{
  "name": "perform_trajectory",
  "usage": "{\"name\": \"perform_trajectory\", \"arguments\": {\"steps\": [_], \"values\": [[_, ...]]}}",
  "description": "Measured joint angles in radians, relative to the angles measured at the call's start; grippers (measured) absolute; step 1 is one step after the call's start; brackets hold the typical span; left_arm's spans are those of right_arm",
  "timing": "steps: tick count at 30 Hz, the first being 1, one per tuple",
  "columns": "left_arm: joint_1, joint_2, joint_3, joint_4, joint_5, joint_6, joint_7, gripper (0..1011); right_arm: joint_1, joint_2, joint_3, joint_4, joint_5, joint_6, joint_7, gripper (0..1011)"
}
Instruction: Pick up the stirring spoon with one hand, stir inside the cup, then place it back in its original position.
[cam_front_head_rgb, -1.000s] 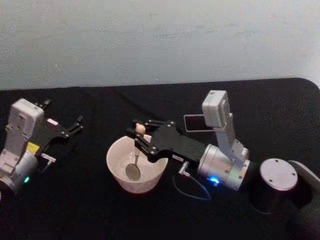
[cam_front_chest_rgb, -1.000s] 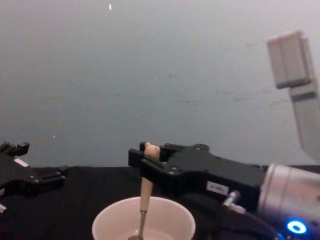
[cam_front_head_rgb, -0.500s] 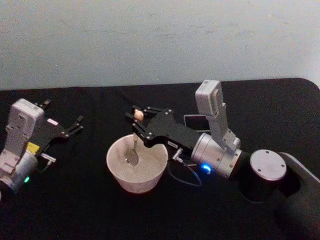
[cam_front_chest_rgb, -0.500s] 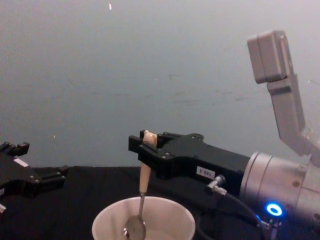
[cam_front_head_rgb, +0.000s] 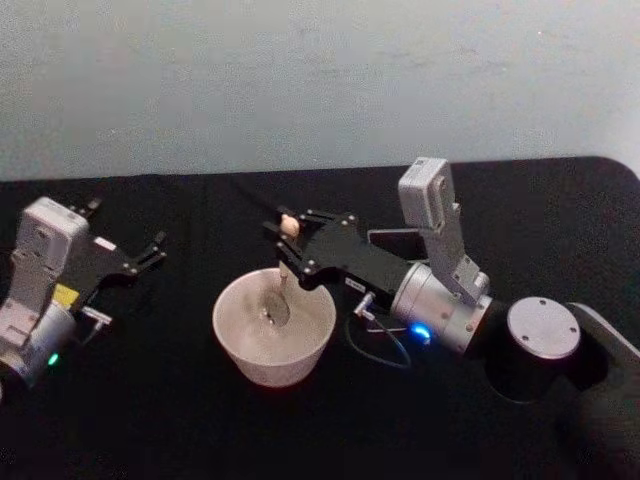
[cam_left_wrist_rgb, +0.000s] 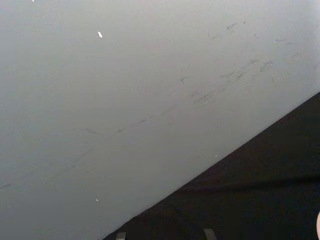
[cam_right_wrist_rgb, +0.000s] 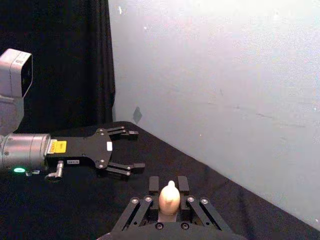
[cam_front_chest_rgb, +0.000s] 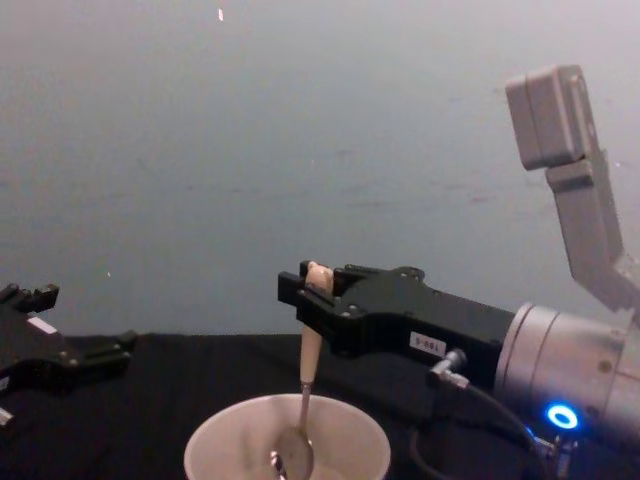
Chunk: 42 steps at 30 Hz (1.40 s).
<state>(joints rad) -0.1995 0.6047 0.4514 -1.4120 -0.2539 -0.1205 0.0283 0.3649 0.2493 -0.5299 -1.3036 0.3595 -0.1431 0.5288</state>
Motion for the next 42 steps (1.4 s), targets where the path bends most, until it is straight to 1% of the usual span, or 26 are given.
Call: {"name": "perform_trajectory", "arguments": {"steps": [7,12,16,20,21,23,26,32,35,39,40,42], "values": [[0.0,0.0,0.0,0.0,0.0,0.0,0.0,1001,-0.004,0.011,0.012,-0.005,-0.009,-0.002,-0.003,211],[0.0,0.0,0.0,0.0,0.0,0.0,0.0,1001,-0.021,0.035,0.027,-0.029,-0.008,-0.002,0.001,211],[0.0,0.0,0.0,0.0,0.0,0.0,0.0,1001,-0.042,0.059,0.035,-0.057,0.0,0.002,0.012,211],[0.0,0.0,0.0,0.0,0.0,0.0,0.0,1001,-0.072,0.086,0.039,-0.102,0.017,0.012,0.029,211],[0.0,0.0,0.0,0.0,0.0,0.0,0.0,1001,-0.072,0.086,0.039,-0.102,0.017,0.012,0.029,211],[0.0,0.0,0.0,0.0,0.0,0.0,0.0,1002,-0.089,0.1,0.037,-0.129,0.027,0.019,0.041,211],[0.0,0.0,0.0,0.0,0.0,0.0,0.0,1001,-0.103,0.111,0.027,-0.153,0.036,0.024,0.055,211],[0.0,0.0,0.0,0.0,0.0,0.0,0.0,1001,-0.109,0.11,0.003,-0.166,0.043,0.031,0.067,211],[0.0,0.0,0.0,0.0,0.0,0.0,0.0,1001,-0.103,0.098,-0.01,-0.161,0.041,0.032,0.066,211],[0.0,0.0,0.0,0.0,0.0,0.0,0.0,1001,-0.085,0.076,-0.027,-0.139,0.036,0.031,0.061,211],[0.0,0.0,0.0,0.0,0.0,0.0,0.0,1001,-0.076,0.065,-0.032,-0.127,0.032,0.028,0.057,211],[0.0,0.0,0.0,0.0,0.0,0.0,0.0,1001,-0.067,0.055,-0.035,-0.116,0.029,0.025,0.053,211]]}}
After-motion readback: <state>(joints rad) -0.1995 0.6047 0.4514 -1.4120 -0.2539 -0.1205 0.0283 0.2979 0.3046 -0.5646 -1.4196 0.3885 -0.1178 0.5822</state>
